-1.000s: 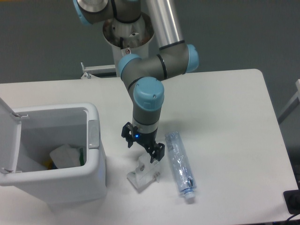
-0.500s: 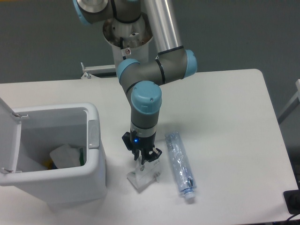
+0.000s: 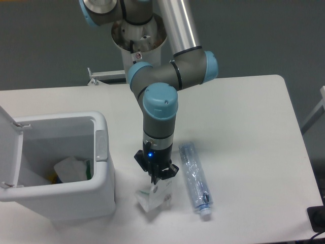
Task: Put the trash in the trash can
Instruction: 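Lift the wrapper and carry it over the white trash can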
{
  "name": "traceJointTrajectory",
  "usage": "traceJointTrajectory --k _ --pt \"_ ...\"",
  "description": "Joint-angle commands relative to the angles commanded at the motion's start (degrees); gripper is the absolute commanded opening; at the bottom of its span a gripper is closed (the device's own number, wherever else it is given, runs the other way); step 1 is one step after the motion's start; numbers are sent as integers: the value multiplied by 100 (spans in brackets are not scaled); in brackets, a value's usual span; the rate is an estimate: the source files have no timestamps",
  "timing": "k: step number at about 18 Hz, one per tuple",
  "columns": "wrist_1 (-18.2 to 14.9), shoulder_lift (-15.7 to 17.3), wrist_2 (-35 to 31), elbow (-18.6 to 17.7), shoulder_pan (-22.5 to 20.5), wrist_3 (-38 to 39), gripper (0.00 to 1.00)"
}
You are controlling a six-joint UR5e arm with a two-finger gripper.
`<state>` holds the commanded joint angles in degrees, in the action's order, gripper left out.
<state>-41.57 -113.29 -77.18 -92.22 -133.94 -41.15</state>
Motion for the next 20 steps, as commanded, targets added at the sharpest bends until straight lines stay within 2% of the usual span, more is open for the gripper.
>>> traceJointTrajectory --k 2,5,10,15,18,20 --pt "-9 35 228 352 -131 622 0" --pt "0 324 615 502 -264 1327 0" --pt "0 747 704 1161 -334 2734 0" --pt "0 1282 924 1163 -176 3446 0" --pt "-35 1564 889 979 402 3632 0" --pt "-26 1766 915 750 535 3649 0"
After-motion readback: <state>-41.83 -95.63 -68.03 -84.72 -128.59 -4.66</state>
